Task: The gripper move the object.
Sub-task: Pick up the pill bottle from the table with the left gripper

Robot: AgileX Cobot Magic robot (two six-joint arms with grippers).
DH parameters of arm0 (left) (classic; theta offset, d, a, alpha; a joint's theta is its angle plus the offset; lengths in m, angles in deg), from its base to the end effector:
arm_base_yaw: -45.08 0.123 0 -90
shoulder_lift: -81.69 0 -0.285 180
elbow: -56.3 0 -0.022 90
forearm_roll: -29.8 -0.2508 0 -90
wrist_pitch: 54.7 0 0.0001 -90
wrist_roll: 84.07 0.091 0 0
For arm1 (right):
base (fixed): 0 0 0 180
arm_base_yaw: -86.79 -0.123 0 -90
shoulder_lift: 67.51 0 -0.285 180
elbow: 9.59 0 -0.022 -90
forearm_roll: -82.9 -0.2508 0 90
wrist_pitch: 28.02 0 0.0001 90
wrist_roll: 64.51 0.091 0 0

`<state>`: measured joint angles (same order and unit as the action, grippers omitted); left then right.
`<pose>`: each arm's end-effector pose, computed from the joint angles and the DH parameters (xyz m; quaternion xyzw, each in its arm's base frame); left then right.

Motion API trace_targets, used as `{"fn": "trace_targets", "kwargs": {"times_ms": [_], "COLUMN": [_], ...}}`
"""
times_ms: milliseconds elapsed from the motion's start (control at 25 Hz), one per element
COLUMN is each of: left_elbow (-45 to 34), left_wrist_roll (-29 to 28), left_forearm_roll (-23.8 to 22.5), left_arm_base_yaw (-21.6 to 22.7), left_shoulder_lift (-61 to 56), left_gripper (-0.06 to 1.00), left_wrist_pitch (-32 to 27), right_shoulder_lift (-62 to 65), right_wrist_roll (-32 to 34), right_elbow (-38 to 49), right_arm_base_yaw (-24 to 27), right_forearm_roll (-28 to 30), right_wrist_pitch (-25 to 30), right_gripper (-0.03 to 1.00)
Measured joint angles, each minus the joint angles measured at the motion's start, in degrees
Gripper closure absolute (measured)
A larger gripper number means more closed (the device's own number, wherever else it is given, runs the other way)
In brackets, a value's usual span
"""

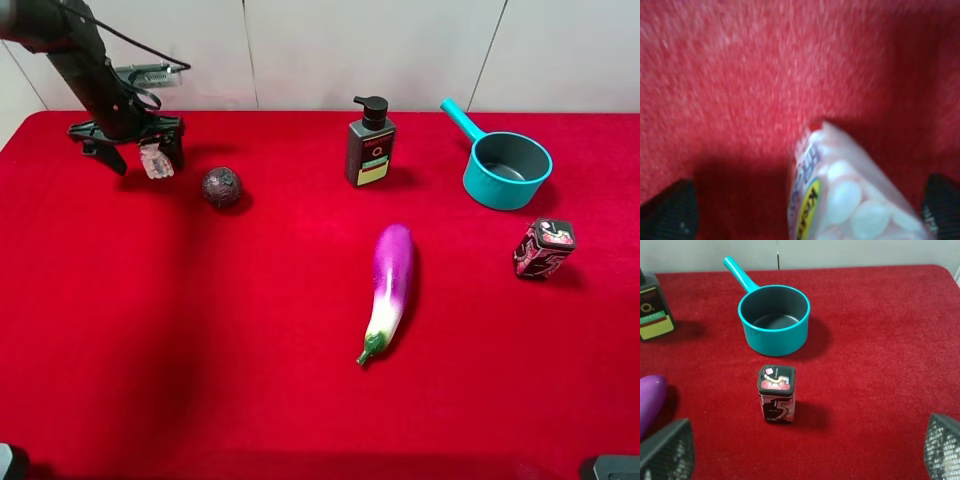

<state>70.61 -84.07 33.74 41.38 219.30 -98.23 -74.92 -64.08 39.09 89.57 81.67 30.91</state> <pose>0.4517 -0.0335 0.1073 0.0100 0.9930 -0.0301 0.1137 -0.0043 0.0019 0.2794 0.0234 0.8431 -0.0003 0.5372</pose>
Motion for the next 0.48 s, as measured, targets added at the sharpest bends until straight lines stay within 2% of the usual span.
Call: {"fn": "trace_targets", "kwargs": {"times_ms": [280, 400, 480], "left_elbow": [0.00, 0.00, 0.00], "left_wrist_roll": [0.00, 0.00, 0.00], "left_forearm_roll": [0.17, 0.58, 0.58], "left_arm_base_yaw": [0.00, 0.00, 0.00], "left_shoulder_lift": [0.11, 0.11, 0.11], "left_gripper": [0.34, 0.49, 0.51], "left_wrist_pitch": [0.72, 1.05, 1.12], "right_shoulder_lift": [0.00, 0.00, 0.00], "right_wrist_roll": [0.00, 0.00, 0.00], "right_elbow": [0.00, 0.00, 0.00], "right_arm_base_yaw": [0.00, 0.00, 0.00], "right_forearm_roll": [0.05, 0.05, 0.05], "right_wrist_pitch": [0.00, 0.00, 0.00], "right_gripper": [0.27, 0.27, 0.27]}}
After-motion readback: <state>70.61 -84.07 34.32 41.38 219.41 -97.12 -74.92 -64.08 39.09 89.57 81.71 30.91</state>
